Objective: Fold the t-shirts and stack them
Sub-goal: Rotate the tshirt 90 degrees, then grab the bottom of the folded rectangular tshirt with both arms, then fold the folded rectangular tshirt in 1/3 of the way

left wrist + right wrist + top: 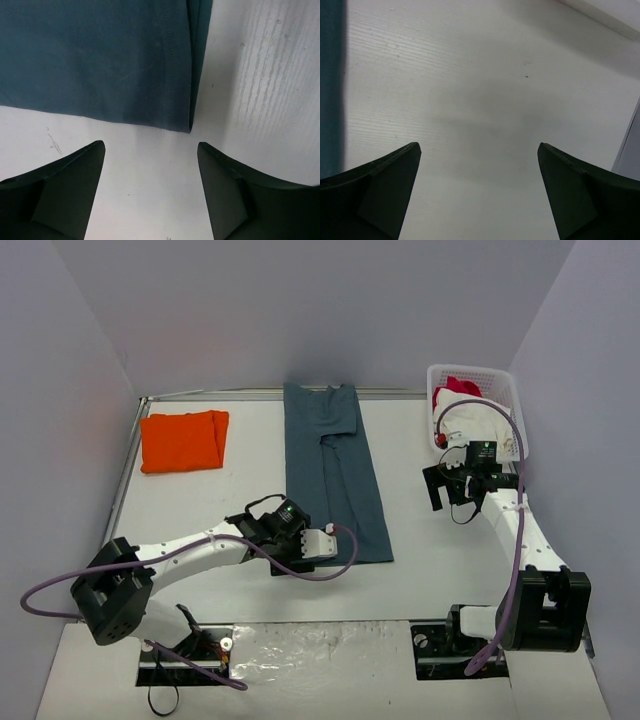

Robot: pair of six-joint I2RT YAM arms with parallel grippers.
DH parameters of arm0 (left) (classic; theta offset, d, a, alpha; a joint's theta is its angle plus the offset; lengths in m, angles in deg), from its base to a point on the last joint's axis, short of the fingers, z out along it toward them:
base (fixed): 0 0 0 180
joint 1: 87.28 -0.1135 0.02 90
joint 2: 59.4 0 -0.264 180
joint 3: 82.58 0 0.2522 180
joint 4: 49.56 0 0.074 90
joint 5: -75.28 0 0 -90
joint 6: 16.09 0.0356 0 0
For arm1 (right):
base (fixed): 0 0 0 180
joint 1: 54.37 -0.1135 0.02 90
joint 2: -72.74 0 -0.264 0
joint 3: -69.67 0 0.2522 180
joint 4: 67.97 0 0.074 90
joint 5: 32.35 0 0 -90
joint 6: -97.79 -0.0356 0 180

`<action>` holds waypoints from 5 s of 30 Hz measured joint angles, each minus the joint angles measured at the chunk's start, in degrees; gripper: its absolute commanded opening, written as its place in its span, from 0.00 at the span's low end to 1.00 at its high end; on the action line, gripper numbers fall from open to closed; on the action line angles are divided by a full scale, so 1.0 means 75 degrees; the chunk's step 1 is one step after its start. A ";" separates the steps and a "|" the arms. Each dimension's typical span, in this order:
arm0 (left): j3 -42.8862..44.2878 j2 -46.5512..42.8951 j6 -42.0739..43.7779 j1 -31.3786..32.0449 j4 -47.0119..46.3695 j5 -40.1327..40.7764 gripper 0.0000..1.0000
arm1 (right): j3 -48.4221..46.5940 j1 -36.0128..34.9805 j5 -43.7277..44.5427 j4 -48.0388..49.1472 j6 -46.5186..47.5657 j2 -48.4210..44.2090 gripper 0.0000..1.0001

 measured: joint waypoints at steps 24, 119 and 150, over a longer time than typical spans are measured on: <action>0.0015 0.1003 -0.0291 0.0055 -0.0356 -0.0586 0.57 | 0.0000 0.0000 0.0026 0.0009 0.0003 0.0012 1.00; 0.2049 0.2646 0.0326 -0.2795 0.2556 -0.5065 0.02 | 0.1632 -0.5001 -0.1577 -0.0242 0.4508 0.1195 0.11; 0.2605 0.1859 0.0857 -0.3217 0.3777 -0.5135 0.02 | -0.0860 -0.4899 -0.1789 -0.2046 0.3780 0.0641 0.00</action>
